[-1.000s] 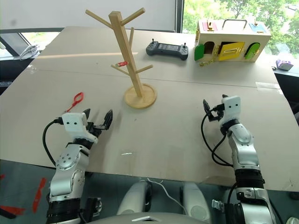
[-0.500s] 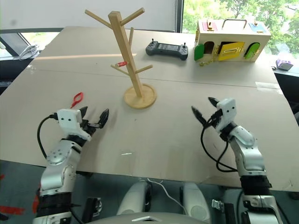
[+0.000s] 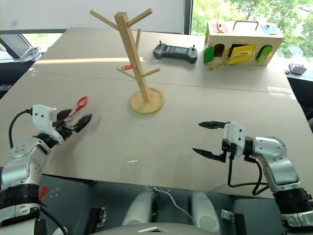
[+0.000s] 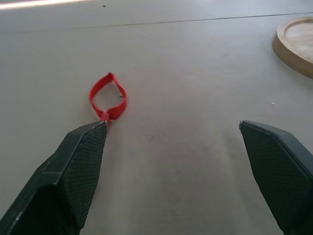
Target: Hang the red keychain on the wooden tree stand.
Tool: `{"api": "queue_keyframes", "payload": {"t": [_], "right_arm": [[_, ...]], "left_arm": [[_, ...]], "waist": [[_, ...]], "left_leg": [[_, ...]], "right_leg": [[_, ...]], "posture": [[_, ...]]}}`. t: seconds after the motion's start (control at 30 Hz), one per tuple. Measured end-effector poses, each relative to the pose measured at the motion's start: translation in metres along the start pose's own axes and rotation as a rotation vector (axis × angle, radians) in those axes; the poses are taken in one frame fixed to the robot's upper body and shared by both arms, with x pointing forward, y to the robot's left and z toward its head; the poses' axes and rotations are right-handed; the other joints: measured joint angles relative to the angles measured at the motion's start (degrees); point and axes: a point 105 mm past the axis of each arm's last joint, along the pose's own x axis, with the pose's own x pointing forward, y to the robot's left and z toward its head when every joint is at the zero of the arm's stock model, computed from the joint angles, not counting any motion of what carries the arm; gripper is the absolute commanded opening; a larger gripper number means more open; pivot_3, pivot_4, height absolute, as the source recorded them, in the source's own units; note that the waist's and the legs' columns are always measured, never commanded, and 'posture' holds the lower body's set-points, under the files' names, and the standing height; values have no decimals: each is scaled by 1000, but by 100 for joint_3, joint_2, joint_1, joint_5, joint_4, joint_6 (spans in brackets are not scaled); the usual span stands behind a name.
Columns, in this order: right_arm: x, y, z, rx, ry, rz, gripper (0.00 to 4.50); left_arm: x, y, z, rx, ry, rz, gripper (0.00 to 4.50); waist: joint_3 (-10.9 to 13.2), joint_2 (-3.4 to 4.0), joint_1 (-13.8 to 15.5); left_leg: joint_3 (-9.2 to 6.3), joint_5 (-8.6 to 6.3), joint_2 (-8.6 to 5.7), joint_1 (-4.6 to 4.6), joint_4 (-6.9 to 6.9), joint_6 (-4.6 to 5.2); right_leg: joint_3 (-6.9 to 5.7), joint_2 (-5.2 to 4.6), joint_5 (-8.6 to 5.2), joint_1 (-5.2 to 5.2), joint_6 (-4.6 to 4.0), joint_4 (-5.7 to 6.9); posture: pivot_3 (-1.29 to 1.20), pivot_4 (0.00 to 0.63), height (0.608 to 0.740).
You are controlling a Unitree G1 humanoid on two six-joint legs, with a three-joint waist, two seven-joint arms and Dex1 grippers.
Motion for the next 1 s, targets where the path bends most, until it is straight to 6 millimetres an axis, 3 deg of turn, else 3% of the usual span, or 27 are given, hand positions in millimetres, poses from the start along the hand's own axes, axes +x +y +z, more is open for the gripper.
{"api": "queue_keyframes", "payload": {"t": [0.17, 0.5, 0.63, 1.0], "right_arm": [[8, 12, 4, 2, -33, 36, 4470], [9, 11, 5, -4, -36, 19, 4470], [10, 12, 7, -10, -44, 5, 4470], [10, 10, 7, -11, -42, -32, 4470]], "left_arm": [[0, 16, 5, -8, 34, 17, 4500], [17, 20, -2, -23, 85, 20, 4500], [22, 23, -13, -25, 133, 27, 4500], [22, 32, -21, -6, 136, 65, 4500]], "waist": [[0, 0, -13], [0, -1, -18], [0, -1, -16], [0, -2, -20]], "left_leg": [[2, 0, 0, 2, 0, 0], [0, 0, 0, 2, 1, 0], [1, 0, 0, 2, 1, 0], [1, 0, 0, 4, 1, 0]], "right_leg": [[1, -1, 0, 0, 0, 2], [0, 1, 0, -1, 0, 6], [0, 1, 0, -1, 0, 6], [0, 1, 0, 0, 0, 9]], "posture": [[0, 150, 740], [0, 150, 740], [0, 150, 740], [0, 150, 740]]}}
